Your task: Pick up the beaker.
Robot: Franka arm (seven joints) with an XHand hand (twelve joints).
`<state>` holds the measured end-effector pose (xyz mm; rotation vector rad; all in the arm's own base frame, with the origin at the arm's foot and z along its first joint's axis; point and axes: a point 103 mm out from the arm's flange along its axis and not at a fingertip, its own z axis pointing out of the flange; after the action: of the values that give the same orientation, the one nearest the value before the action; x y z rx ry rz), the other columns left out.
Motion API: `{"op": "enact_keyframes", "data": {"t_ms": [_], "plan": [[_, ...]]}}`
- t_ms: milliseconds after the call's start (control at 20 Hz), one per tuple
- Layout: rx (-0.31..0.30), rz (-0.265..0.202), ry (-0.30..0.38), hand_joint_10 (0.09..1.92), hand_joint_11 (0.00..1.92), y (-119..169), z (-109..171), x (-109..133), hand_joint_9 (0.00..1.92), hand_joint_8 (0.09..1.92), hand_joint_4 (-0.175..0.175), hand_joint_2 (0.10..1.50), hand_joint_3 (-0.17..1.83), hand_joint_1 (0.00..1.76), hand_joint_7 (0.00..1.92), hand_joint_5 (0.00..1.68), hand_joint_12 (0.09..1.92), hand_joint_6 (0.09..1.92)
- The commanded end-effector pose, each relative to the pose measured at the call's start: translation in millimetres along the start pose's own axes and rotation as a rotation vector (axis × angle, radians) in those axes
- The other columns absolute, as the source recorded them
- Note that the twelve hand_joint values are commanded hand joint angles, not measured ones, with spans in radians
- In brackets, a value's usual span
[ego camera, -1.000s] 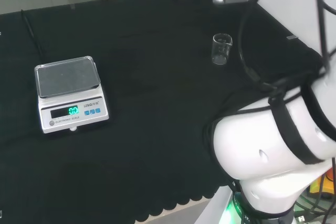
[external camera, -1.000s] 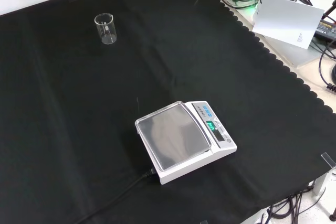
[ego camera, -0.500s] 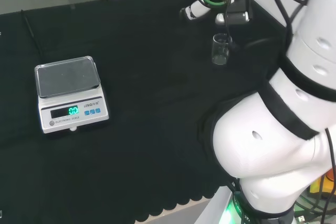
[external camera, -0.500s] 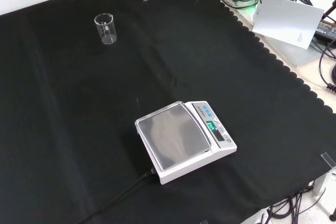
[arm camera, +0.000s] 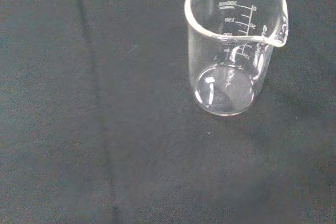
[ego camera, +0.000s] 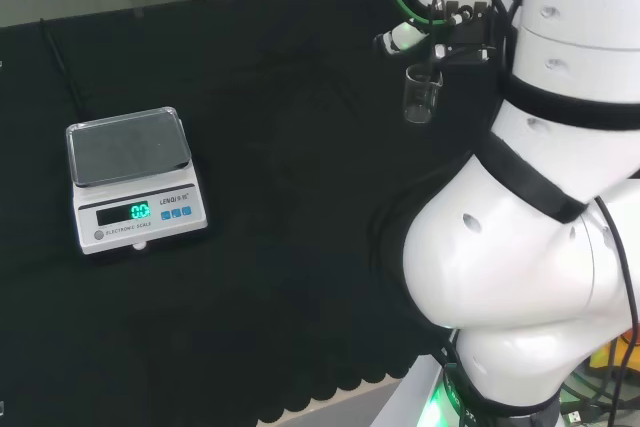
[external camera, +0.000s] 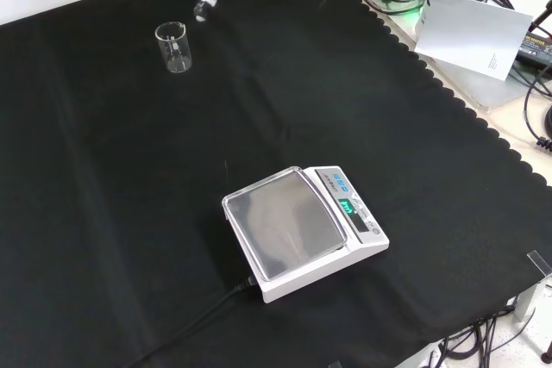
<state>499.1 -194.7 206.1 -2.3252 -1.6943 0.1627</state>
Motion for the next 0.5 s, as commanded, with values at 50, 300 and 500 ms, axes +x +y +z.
{"op": "enact_keyframes", "data": {"t_ms": [50, 300, 500], "plan": [[0.001, 0.012, 0.039, 0.84, 0.00, 46.3, 30.2, -24.8, 0.07, 0.66, 0.014, 0.69, 0.24, 0.47, 0.04, 0.06, 1.21, 0.09], [0.041, 0.019, 0.038, 0.83, 0.00, 56.2, 51.7, -29.2, 0.07, 0.66, 0.014, 0.70, 0.23, 0.47, 0.03, 0.06, 1.18, 0.09], [0.061, 0.015, 0.039, 0.83, 0.00, 58.4, 65.7, -29.3, 0.06, 0.66, 0.014, 0.70, 0.22, 0.47, 0.03, 0.06, 1.18, 0.09]]}}
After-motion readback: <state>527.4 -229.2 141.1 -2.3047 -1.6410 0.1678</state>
